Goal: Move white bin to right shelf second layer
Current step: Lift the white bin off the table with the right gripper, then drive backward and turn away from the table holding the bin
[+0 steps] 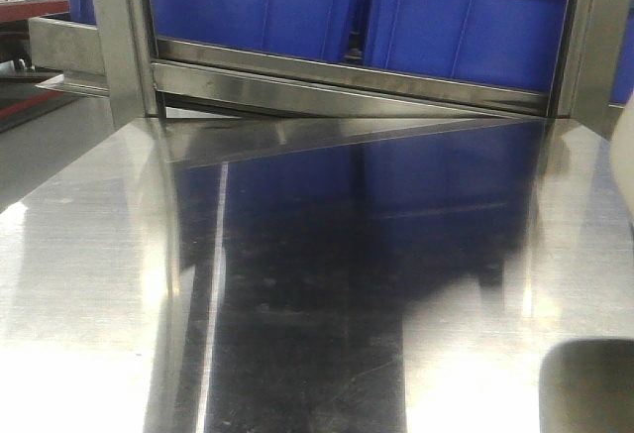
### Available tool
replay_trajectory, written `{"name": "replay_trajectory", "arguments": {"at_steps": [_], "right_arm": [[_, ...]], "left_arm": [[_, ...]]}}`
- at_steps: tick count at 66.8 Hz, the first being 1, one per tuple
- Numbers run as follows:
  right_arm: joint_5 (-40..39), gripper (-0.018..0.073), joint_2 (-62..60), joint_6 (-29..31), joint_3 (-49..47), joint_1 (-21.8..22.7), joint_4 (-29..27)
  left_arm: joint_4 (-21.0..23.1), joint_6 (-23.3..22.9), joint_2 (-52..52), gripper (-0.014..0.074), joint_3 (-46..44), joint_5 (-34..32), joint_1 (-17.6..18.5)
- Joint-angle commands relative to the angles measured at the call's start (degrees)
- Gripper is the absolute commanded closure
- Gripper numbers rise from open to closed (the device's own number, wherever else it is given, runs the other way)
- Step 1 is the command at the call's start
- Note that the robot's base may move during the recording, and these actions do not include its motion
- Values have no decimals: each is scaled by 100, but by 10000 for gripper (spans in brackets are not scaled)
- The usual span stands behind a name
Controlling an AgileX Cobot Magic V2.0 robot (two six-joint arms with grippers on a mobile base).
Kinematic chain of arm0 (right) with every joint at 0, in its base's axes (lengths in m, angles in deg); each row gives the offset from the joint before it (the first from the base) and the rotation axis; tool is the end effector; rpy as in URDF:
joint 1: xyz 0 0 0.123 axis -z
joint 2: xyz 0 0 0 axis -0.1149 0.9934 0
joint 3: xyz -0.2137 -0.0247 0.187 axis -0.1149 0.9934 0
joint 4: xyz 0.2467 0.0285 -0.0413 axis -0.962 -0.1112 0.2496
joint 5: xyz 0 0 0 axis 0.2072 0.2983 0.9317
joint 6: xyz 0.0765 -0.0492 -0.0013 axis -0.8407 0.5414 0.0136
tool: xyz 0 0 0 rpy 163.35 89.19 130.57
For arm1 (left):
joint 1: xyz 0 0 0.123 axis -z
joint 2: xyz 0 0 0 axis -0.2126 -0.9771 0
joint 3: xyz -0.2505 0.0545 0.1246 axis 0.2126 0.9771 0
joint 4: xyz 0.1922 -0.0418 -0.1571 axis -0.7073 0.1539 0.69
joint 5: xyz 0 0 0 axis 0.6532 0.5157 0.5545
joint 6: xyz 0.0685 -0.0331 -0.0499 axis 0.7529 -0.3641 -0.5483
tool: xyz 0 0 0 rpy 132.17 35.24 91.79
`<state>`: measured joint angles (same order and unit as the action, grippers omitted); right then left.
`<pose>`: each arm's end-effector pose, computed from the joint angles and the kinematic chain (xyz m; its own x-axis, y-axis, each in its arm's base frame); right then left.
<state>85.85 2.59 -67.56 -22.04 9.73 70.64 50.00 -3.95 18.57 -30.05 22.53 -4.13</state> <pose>0.1115 -0.0022 0.3054 -0.6349 0.0627 -0.7700 0.0389 0.9980 0.0492 0.0555 -0.0079 0.1988 -0.0452 0.0222 -0.9987 0.1424 0.9897 0.0156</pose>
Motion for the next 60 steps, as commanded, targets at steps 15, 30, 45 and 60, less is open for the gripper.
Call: {"name": "replay_trajectory", "arguments": {"at_steps": [15,30,45,60], "right_arm": [[-710,519,-665,28,85,38,-42],[-705,519,-689,28,85,38,-42],[-705,519,-689,28,85,38,-42],[-705,519,-689,28,85,38,-42]], "left_arm": [[0,-17,87,512,211,-498,20],[0,-17,87,512,211,-498,20],[0,-17,87,512,211,-498,20],[0,-17,87,512,211,-498,20]]}}
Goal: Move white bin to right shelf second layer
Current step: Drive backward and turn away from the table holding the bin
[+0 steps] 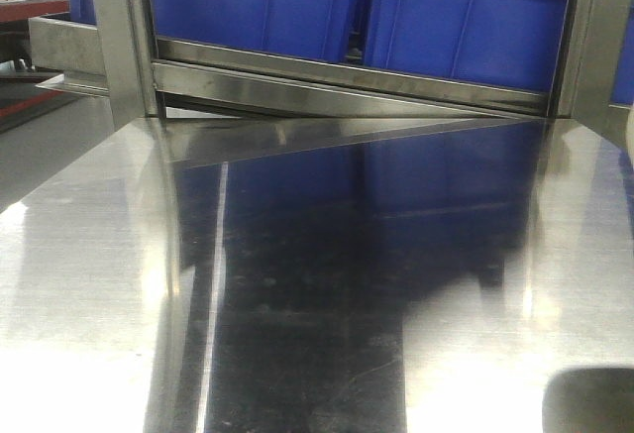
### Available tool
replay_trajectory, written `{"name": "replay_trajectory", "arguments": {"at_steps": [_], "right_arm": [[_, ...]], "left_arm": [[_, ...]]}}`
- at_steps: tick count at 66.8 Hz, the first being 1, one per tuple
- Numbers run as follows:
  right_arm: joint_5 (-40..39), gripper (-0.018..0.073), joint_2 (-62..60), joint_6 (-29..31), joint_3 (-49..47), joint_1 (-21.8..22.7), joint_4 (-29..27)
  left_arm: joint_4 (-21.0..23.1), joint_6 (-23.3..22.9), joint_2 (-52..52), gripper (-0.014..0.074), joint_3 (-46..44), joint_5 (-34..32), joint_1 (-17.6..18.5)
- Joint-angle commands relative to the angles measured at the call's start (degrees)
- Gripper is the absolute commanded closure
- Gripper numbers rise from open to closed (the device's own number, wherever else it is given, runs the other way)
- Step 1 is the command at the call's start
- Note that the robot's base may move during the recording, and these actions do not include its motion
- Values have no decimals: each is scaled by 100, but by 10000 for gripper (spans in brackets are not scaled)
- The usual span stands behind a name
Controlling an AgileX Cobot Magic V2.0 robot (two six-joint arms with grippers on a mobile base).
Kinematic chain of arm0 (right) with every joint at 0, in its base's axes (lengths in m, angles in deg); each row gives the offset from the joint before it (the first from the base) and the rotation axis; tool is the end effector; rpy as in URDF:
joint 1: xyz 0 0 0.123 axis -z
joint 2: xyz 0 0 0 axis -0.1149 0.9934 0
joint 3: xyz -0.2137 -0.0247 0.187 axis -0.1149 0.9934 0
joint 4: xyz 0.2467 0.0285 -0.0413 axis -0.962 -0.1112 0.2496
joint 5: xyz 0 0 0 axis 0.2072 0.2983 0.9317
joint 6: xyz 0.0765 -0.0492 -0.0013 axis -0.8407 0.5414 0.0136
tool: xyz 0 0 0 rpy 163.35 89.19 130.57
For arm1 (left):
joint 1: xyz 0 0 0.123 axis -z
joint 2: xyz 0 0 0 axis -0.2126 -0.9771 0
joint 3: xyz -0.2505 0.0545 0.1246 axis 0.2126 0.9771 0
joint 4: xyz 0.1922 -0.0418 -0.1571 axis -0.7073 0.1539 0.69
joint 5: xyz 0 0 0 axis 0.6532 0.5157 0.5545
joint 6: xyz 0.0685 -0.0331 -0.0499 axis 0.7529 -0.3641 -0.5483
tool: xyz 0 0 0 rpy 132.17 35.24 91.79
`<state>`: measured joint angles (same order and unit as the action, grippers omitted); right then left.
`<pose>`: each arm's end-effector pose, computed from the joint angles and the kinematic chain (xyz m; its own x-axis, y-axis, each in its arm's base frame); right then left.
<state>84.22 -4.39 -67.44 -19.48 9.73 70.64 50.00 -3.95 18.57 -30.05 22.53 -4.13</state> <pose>0.0908 -0.0012 0.3055 -0.5504 0.0572 -0.8330 0.0344 0.9984 0.0459 0.0555 -0.0079 0.1988 -0.0452 0.0222 -0.9987 0.1424 0.9897 0.0156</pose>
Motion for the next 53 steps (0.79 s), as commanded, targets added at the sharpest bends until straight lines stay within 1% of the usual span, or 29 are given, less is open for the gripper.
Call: {"name": "replay_trajectory", "arguments": {"at_steps": [1,53], "right_arm": [[-542,519,9,15,-171,38,-42],[-542,519,9,15,-171,38,-42]], "left_arm": [[0,-17,87,512,211,-498,20],[0,-17,87,512,211,-498,20]]}}
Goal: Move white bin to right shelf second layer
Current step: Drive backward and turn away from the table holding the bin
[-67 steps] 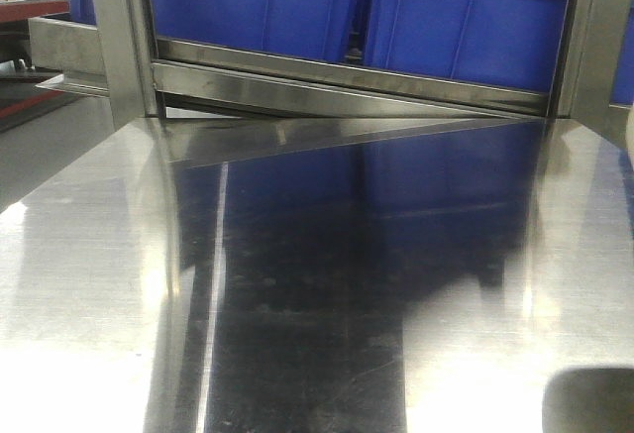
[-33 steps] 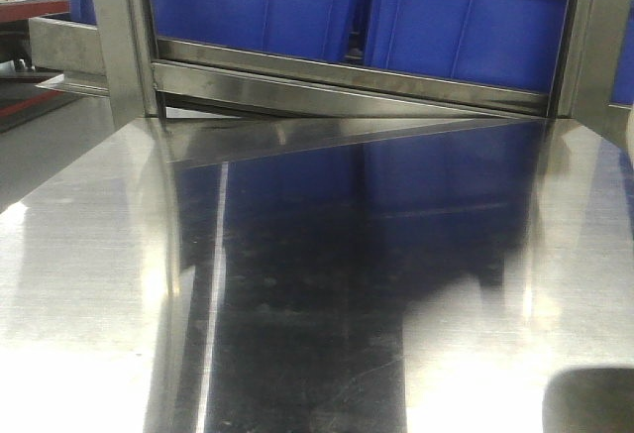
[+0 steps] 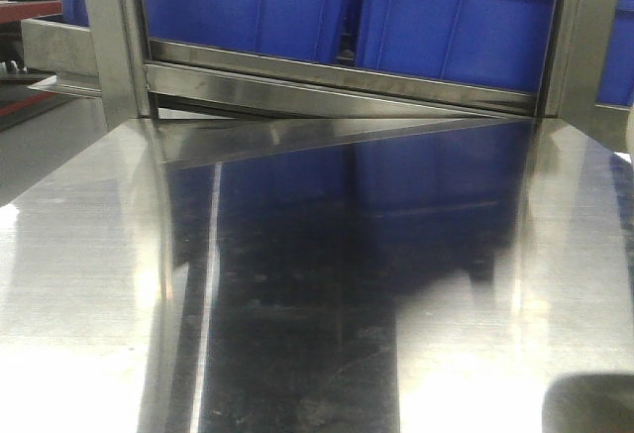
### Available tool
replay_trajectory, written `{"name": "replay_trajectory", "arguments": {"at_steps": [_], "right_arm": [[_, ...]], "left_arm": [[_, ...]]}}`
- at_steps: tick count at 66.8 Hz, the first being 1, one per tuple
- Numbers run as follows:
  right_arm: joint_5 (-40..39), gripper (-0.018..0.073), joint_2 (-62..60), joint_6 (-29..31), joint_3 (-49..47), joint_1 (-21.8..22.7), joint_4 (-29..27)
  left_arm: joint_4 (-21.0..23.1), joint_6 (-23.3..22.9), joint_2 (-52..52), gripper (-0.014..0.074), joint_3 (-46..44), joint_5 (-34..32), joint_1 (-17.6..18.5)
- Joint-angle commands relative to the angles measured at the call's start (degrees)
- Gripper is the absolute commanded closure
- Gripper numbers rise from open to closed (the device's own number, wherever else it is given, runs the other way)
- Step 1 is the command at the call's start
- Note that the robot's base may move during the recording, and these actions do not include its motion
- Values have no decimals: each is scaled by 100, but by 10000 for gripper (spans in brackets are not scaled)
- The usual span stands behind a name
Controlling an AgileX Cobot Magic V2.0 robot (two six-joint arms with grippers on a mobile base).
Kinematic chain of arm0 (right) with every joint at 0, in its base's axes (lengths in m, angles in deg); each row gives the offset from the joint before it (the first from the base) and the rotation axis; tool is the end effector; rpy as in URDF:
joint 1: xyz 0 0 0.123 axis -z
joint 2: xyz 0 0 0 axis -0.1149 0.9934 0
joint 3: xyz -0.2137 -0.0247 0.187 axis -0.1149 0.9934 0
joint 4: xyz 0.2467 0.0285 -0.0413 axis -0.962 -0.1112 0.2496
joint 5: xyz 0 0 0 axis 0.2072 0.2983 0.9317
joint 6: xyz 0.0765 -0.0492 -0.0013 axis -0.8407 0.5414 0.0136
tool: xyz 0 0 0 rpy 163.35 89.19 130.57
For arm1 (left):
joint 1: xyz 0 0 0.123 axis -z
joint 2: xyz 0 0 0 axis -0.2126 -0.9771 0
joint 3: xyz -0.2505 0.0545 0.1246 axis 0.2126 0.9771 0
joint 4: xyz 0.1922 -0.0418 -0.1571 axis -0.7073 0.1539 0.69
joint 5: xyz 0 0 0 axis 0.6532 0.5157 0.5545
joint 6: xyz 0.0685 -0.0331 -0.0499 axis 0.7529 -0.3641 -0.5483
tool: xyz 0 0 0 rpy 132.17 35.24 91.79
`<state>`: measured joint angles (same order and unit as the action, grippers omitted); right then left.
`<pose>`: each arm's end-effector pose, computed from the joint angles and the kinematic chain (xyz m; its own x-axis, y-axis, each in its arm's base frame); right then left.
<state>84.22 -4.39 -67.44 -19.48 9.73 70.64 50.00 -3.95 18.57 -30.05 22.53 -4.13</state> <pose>0.0908 -0.0012 0.3055 -0.5504 0.0572 -0.8330 0.0344 0.9984 0.0459 0.0555 -0.0079 0.1988 -0.0452 0.0222 -0.9987 0.1424 0.9897 0.0156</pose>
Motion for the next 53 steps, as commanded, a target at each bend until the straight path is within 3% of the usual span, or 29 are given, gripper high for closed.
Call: {"name": "replay_trajectory", "arguments": {"at_steps": [1,53], "right_arm": [[-542,519,9,15,-171,38,-42],[-537,519,9,15,-171,38,-42]], "left_arm": [[0,-17,87,512,211,-498,20],[0,-17,87,512,211,-498,20]]}}
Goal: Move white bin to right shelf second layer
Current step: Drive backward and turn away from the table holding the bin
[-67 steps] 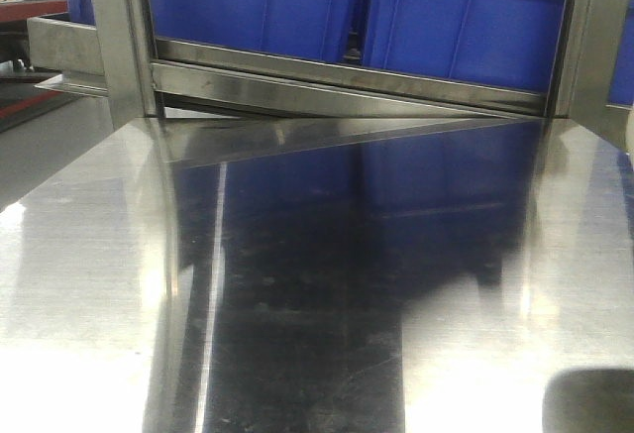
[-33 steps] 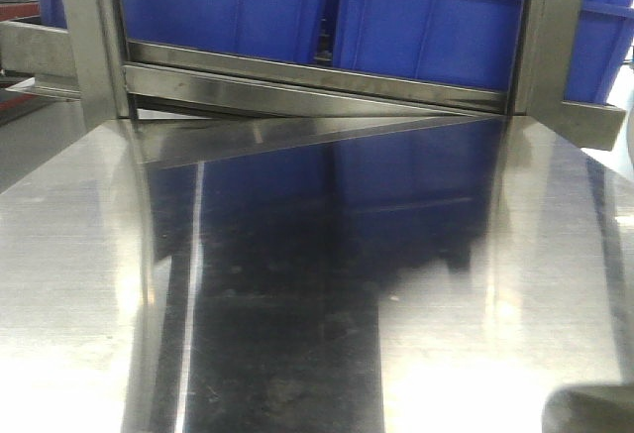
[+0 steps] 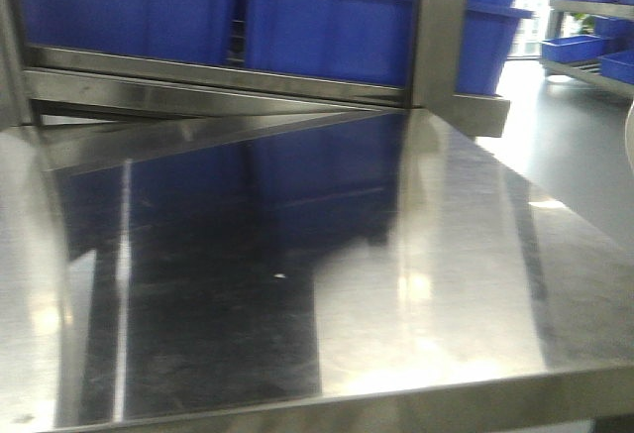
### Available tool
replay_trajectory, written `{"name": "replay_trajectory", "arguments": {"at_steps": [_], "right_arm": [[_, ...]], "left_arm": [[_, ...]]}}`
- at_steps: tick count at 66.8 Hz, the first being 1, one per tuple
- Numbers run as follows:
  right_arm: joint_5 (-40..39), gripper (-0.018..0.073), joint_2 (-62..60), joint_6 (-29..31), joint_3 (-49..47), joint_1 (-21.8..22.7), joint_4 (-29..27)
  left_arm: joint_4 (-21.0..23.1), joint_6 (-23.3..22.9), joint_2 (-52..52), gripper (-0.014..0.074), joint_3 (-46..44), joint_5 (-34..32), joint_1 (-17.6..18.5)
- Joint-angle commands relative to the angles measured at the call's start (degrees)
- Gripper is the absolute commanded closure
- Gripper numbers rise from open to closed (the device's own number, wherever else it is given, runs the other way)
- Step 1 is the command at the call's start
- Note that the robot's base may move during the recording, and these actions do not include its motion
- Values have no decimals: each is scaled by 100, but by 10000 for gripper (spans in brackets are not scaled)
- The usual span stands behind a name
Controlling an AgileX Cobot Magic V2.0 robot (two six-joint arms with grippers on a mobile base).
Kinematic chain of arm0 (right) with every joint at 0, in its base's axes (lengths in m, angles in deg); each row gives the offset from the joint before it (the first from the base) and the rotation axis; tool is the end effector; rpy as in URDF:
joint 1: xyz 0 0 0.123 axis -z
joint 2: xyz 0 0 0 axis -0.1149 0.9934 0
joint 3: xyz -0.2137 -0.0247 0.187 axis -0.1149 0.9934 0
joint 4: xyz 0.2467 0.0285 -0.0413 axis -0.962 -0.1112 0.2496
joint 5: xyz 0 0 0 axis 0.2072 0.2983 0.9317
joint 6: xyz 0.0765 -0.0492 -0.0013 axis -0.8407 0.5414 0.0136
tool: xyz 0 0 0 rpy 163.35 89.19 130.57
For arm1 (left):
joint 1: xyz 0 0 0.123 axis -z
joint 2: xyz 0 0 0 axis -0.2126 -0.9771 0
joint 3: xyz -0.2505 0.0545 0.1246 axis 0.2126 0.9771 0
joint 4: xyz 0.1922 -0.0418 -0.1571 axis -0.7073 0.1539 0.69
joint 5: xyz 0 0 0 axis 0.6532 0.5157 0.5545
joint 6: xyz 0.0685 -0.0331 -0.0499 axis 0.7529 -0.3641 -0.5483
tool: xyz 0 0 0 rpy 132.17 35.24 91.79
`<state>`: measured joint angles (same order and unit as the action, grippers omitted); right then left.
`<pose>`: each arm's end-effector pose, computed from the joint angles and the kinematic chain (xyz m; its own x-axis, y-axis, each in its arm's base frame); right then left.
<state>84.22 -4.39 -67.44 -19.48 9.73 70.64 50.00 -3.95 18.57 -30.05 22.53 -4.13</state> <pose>0.0908 -0.0012 0.3055 -0.5504 0.0572 -0.8330 0.0344 0.9984 0.0459 0.0555 -0.0079 0.1988 -0.0452 0.0222 -0.9987 0.1424 0.9897 0.0156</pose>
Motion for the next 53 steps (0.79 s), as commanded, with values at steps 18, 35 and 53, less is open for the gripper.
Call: {"name": "replay_trajectory", "arguments": {"at_steps": [18,35,53], "right_arm": [[-537,519,9,15,-171,38,-42],[-537,519,9,15,-171,38,-42],[-537,519,9,15,-171,38,-42]], "left_arm": [[0,-17,87,512,211,-498,20],[0,-17,87,512,211,-498,20],[0,-17,87,512,211,-498,20]]}}
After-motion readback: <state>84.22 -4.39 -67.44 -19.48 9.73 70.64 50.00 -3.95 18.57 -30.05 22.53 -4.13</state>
